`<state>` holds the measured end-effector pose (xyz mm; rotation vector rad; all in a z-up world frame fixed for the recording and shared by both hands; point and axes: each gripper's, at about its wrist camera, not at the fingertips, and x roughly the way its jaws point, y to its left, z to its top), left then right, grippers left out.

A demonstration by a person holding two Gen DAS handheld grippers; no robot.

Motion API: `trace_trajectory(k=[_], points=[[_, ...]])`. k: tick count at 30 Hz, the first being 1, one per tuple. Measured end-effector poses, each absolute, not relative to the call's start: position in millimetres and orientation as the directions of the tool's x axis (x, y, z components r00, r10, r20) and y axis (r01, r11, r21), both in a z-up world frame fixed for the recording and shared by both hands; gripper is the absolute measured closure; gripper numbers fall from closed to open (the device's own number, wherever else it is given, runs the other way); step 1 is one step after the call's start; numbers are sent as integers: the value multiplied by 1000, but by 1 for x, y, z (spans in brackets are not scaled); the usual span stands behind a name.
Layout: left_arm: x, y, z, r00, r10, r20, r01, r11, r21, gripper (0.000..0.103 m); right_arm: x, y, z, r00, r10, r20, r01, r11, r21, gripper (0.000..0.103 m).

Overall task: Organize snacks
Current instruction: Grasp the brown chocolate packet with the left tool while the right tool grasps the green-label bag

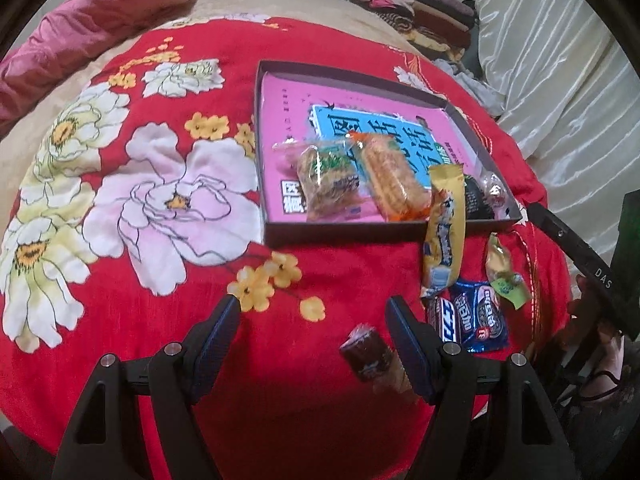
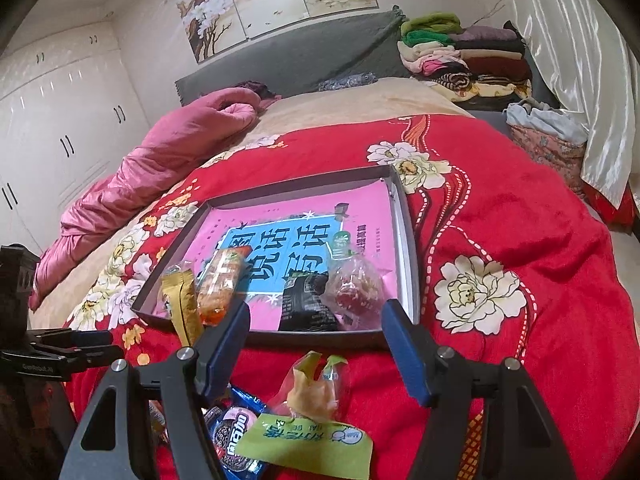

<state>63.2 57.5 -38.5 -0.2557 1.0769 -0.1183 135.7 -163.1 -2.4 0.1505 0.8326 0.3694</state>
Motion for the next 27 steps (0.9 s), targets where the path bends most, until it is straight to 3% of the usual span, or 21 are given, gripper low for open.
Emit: trace_trajectory(k=[17, 23, 27], points=[[51, 52, -62, 386, -314, -867, -50, 932, -360, 30, 123, -156, -2, 602, 355, -715, -265, 934, 240, 35], [52, 46, -63, 378, -334, -863, -47, 925, -378, 56, 121, -161, -7, 584, 331, -741, -232, 943, 239, 35], [53, 42, -65, 363, -359, -860, -47, 915, -401, 61, 120, -162, -11, 569, 325, -755, -226, 945, 236, 35]])
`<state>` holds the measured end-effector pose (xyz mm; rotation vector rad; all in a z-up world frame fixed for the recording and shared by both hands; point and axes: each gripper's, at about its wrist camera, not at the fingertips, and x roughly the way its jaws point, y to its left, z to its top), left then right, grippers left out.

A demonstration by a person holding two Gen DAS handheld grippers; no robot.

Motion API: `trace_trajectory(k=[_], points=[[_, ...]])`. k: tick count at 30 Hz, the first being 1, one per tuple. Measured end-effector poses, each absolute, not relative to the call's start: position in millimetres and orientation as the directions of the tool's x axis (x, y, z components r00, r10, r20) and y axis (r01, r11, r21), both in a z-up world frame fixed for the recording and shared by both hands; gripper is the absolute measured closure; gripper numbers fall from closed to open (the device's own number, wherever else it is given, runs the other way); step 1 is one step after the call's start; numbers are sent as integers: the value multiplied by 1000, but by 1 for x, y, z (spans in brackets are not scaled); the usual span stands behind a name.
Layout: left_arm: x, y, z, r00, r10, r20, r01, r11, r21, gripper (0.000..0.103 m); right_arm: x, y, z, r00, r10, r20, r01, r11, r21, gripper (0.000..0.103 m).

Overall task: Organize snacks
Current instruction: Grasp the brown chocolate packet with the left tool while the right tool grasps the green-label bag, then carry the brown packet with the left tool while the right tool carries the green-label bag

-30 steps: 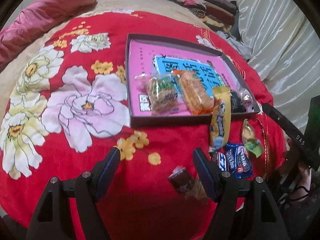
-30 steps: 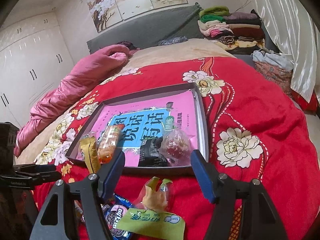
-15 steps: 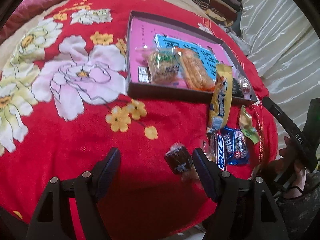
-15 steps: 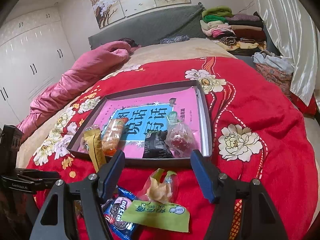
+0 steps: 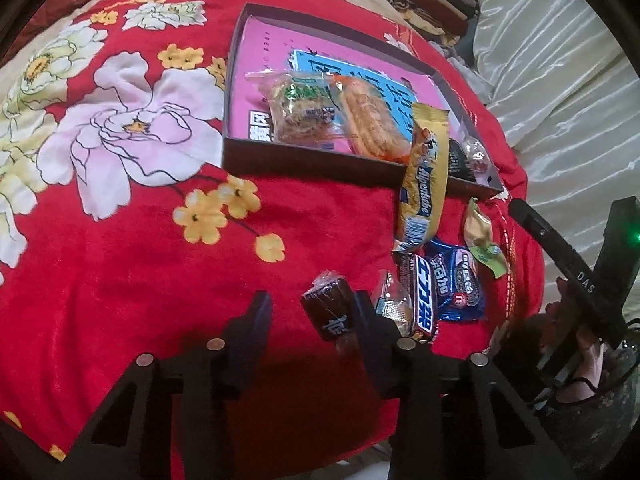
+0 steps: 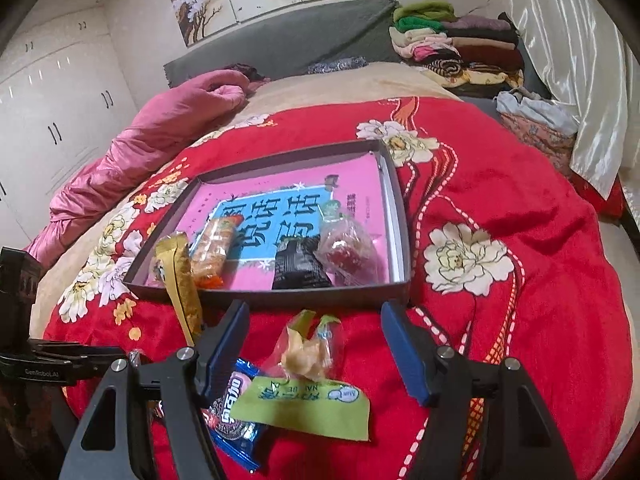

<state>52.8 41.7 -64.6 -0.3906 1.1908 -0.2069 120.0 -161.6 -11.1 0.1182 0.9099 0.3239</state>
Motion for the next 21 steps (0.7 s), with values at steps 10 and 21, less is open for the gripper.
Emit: trace_trajectory(k=[10, 21], points=[[56, 28, -74, 315, -384, -868, -59, 905, -422, 61, 118, -155, -17, 537, 313, -783, -238, 947, 216, 35], [66, 11, -83, 298, -400, -866, -42, 901, -431, 76, 123, -149, -38, 460, 283, -841, -243, 952, 188, 35]])
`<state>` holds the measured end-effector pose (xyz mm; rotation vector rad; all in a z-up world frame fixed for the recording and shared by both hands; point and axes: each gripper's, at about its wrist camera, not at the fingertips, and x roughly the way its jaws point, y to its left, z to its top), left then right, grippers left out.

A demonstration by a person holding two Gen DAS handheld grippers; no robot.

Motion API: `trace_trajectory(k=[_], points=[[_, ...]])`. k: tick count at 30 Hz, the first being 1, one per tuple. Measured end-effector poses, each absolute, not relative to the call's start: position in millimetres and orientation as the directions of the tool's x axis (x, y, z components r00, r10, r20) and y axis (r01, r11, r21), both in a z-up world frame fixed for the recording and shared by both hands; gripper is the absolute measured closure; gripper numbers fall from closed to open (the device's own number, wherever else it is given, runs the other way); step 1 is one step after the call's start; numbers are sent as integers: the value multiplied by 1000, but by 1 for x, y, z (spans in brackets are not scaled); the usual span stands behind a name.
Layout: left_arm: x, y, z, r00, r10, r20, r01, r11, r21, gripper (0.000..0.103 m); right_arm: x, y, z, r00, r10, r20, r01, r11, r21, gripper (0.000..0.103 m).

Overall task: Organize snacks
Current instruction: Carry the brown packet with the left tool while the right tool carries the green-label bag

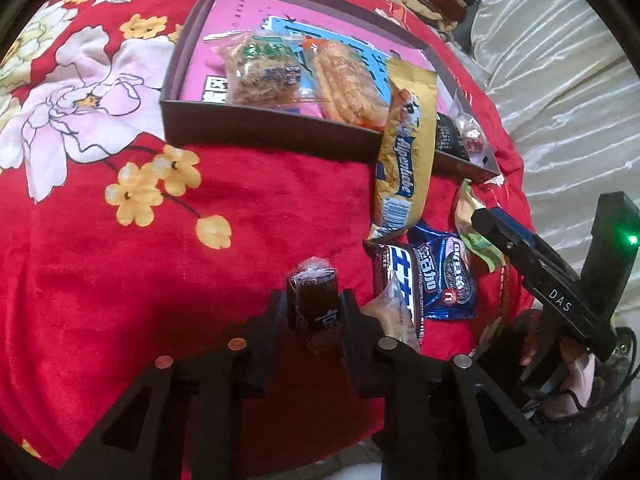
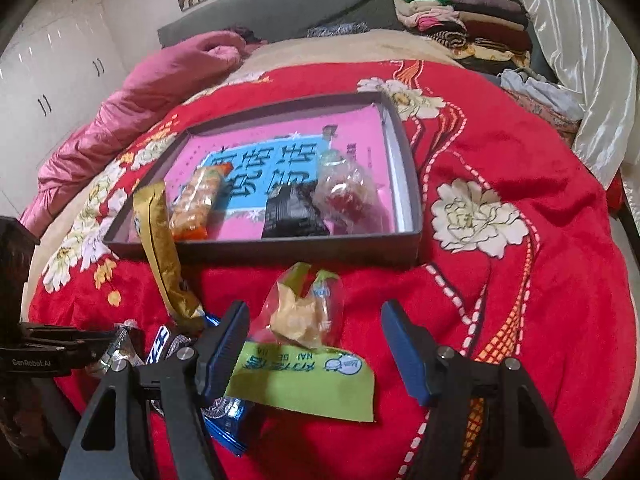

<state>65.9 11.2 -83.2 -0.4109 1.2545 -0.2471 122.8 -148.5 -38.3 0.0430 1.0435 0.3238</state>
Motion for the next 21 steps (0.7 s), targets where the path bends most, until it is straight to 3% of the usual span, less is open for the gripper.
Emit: trace_trajectory(k=[6, 14, 21], points=[[70, 9, -85, 297, -403, -866, -44, 900, -434, 76, 125, -143, -50, 425, 268, -865, -256, 952, 169, 36], [69, 11, -84, 307, -403, -862, -40, 900, -434, 76, 132, -144, -60, 388, 287, -876, -259, 946, 196, 66], [67, 18, -77, 330, -404, -853, -38, 897, -440, 76, 125, -146, -42, 437, 345, -831, -293, 928, 231, 68]])
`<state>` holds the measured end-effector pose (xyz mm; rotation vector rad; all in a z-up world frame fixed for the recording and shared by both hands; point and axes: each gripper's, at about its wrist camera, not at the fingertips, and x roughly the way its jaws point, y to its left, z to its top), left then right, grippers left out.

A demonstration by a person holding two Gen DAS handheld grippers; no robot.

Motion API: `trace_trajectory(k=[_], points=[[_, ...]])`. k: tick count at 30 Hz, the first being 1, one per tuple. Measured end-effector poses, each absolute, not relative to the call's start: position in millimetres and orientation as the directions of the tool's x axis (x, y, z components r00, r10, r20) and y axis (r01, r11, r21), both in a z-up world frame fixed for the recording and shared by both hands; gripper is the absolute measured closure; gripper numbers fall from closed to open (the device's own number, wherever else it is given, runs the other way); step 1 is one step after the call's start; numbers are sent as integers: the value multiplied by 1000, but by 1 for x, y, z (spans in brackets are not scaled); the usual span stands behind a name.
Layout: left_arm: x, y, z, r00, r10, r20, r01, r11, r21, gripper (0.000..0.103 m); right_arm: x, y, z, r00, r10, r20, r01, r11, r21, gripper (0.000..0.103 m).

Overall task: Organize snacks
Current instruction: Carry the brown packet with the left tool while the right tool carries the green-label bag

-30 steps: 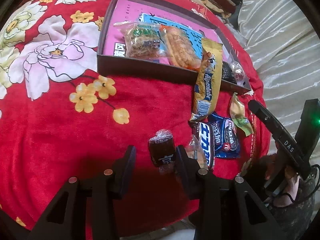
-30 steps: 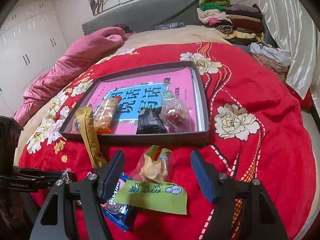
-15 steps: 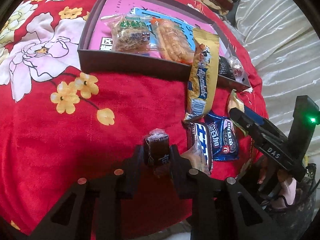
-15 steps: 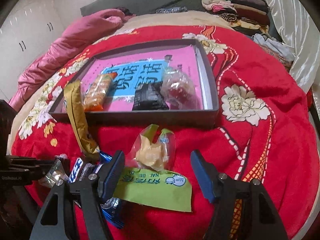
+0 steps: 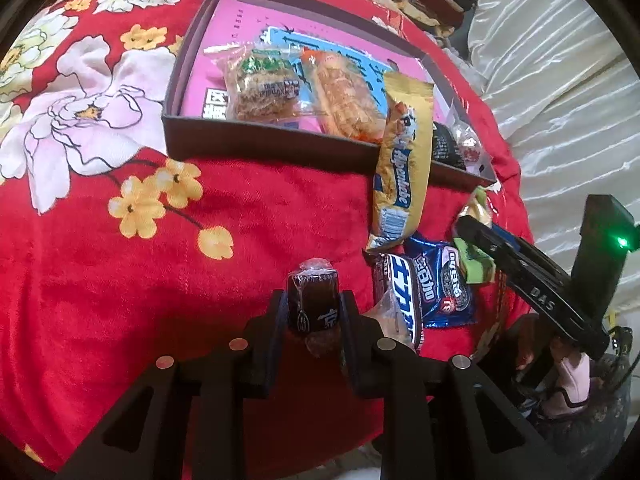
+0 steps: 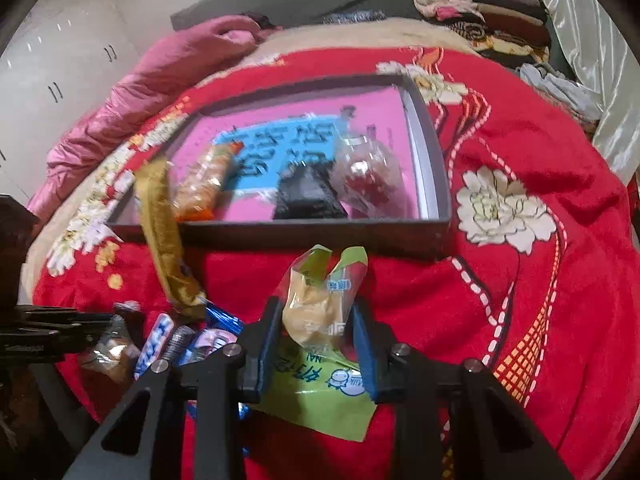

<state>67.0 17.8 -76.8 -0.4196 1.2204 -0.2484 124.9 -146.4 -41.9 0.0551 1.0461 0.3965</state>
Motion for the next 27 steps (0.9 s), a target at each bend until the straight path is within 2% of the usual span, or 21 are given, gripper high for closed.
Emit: trace_trajectory(k=[7, 27], points=[[65, 29, -69, 355, -383, -852, -52, 902, -428, 76, 121, -145, -24, 497, 387, -777, -322, 913, 249, 68], [62, 54, -39, 452, -338, -825, -83, 906, -416, 76, 119, -137, -8, 551, 424, -719, -380, 894, 237, 68]])
